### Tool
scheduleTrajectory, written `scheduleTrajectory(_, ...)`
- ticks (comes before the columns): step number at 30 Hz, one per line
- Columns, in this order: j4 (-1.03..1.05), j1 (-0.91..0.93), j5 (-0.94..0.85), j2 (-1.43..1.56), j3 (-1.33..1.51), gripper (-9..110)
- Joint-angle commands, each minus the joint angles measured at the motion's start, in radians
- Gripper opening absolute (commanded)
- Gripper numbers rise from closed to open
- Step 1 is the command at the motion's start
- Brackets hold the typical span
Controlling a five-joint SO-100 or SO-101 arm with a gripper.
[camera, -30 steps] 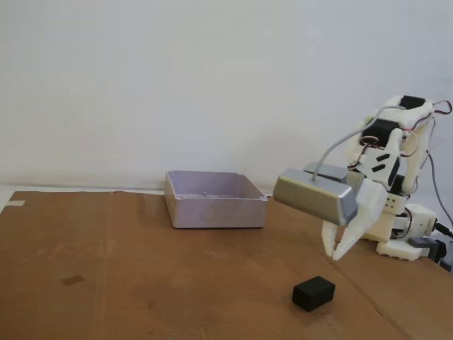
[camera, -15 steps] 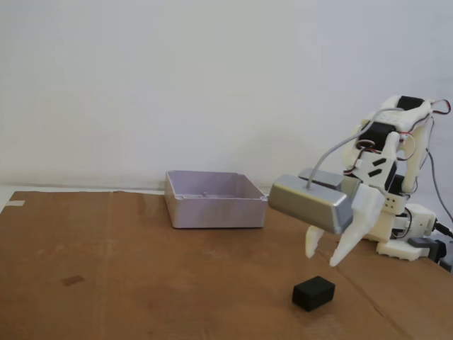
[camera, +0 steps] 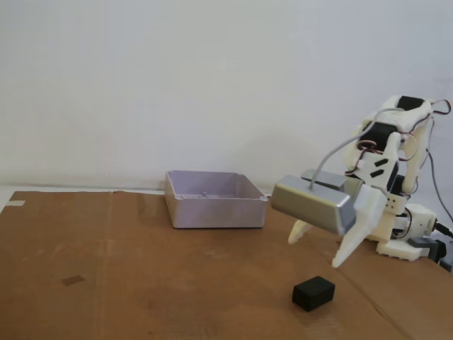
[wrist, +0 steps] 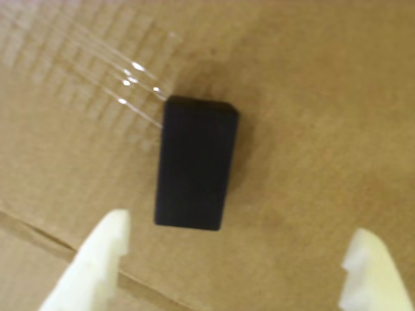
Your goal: Grasp a block and put it in the box.
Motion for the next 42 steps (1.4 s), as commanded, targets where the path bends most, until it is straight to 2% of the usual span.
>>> scheduleTrajectory(1,-0.041,-0.012,0.008,0.023,-0.110,43)
scheduleTrajectory(42,-0.051,-0.008,0.008,-0.187,-0.215,43)
